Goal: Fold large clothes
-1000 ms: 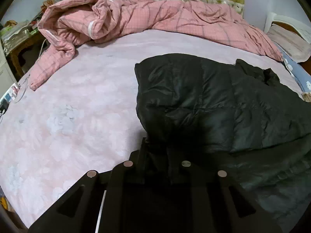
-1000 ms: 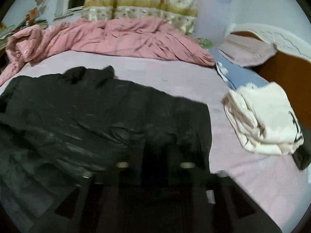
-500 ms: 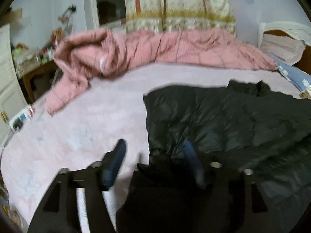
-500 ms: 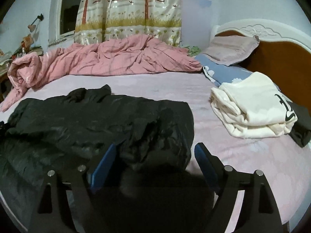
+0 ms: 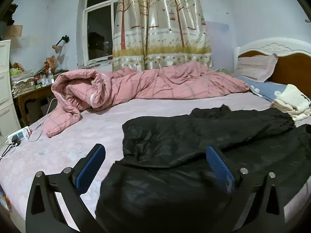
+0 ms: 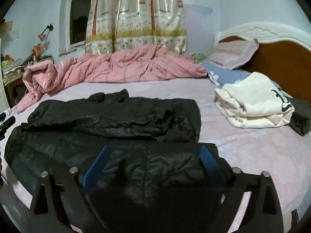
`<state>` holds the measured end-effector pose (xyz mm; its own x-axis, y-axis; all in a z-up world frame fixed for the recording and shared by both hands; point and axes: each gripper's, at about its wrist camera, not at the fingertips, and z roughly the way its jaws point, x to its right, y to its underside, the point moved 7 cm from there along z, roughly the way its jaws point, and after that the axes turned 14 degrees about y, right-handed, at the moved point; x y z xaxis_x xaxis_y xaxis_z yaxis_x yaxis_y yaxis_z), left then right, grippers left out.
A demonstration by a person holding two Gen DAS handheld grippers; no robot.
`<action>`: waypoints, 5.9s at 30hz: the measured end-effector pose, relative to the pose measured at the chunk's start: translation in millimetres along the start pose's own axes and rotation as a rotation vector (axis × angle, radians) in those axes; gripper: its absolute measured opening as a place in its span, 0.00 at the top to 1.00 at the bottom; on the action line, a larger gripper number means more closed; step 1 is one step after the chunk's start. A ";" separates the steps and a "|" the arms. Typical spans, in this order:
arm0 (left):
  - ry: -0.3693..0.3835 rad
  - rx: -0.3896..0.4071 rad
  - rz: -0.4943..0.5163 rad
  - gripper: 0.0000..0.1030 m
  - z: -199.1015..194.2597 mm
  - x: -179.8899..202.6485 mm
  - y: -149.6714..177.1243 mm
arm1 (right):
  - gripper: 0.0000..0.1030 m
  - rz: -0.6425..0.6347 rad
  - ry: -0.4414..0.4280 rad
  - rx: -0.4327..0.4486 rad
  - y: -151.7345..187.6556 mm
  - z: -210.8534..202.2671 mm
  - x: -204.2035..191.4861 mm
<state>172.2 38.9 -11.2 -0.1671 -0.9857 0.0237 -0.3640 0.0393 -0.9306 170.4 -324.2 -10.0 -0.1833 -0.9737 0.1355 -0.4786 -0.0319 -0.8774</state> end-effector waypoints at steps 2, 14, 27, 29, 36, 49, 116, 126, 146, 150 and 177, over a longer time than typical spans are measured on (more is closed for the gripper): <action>0.004 0.023 0.009 0.00 -9.2 9.5 0.1 | 0.00 -0.005 0.012 0.034 -0.9 -10.9 0.6; 0.065 -0.052 0.091 0.00 -13.4 63.2 29.3 | 0.00 -0.058 -0.043 0.056 16.7 -41.2 -20.5; 0.116 -0.203 0.183 0.00 -8.5 92.8 73.2 | 0.00 -0.269 -0.099 -0.030 64.4 -45.0 -65.2; 0.119 -0.222 0.186 0.00 -9.4 94.9 78.1 | 0.00 -0.285 -0.123 -0.065 70.3 -41.2 -71.1; 0.135 -0.271 0.240 0.00 -21.0 105.9 95.7 | 0.00 -0.364 -0.135 -0.073 83.2 -48.6 -82.3; -0.068 -0.309 0.293 0.00 -8.4 90.6 105.5 | 0.00 -0.528 0.072 -0.027 97.9 -42.5 -91.4; -0.201 -0.194 -0.013 0.02 81.9 -42.3 -35.0 | 0.14 -0.142 0.124 0.026 -79.9 39.4 -7.8; -0.123 -0.180 -0.168 0.02 114.0 -76.1 1.4 | 0.13 0.062 0.069 -0.176 -52.2 142.4 40.5; 0.071 0.088 -0.012 0.15 64.6 -24.9 -53.4 | 0.13 -0.003 -0.116 0.226 -88.1 49.5 -21.5; 0.042 -0.011 -0.001 0.15 97.3 -24.2 -41.2 | 0.13 -0.036 -0.187 0.094 -80.1 82.9 -46.6; 0.012 -0.355 -0.107 0.06 179.3 -48.2 16.4 | 0.10 -0.118 -0.086 -0.260 -19.7 181.2 -57.7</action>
<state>338.6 57.7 -93.1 -0.1209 -0.9854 0.1199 -0.6746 -0.0070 -0.7381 346.0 -308.3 -84.0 -0.0453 -0.9825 0.1807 -0.6986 -0.0982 -0.7088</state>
